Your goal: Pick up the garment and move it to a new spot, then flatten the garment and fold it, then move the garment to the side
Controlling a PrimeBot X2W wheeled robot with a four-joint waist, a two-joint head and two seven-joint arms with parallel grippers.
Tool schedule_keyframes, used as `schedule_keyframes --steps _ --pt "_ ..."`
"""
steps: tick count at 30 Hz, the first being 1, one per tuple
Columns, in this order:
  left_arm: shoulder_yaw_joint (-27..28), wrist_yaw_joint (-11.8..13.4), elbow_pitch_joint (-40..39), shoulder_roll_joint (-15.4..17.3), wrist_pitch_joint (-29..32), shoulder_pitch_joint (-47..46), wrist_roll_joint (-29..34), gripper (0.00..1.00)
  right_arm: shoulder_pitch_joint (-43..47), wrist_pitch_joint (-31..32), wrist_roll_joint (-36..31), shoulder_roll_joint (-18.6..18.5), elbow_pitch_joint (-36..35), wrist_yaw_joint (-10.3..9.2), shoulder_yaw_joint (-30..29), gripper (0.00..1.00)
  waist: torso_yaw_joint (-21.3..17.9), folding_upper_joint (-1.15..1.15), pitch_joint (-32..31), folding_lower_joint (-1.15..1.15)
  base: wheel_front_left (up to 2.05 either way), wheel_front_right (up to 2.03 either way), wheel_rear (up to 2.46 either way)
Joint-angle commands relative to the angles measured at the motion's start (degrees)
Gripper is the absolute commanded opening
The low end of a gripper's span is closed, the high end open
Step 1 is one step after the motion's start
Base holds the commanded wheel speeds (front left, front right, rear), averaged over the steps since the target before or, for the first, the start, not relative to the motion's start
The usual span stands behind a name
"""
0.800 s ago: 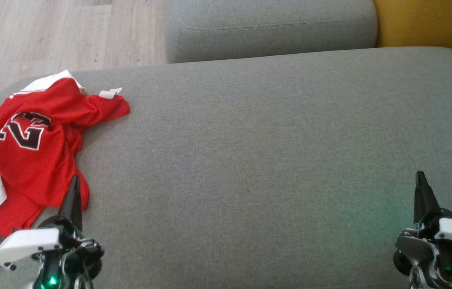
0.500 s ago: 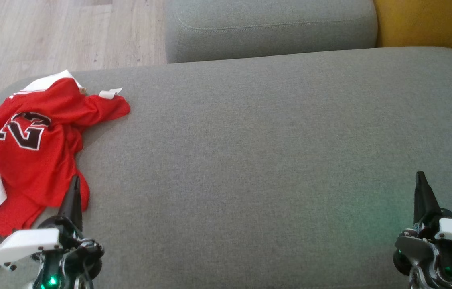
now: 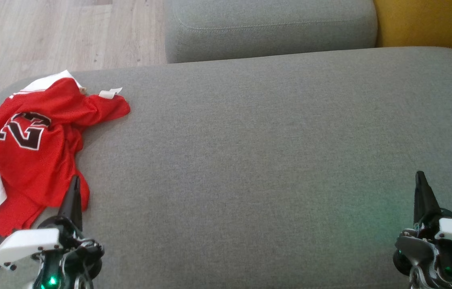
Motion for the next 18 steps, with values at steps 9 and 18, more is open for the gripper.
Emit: schedule_keyframes --steps 9,18 --pt "2.02 -0.41 -2.11 0.5 0.43 -2.99 0.18 0.0 -3.2 0.33 0.41 -0.57 -2.18 0.41 1.22 0.0 0.0 0.0 0.0 0.0 0.0 0.0 0.0" --pt "2.02 -0.41 -2.11 0.5 0.43 -2.99 0.18 0.0 -3.2 0.33 0.41 -0.57 -2.18 0.41 1.22 0.0 0.0 0.0 0.0 0.0 0.0 0.0 0.0"
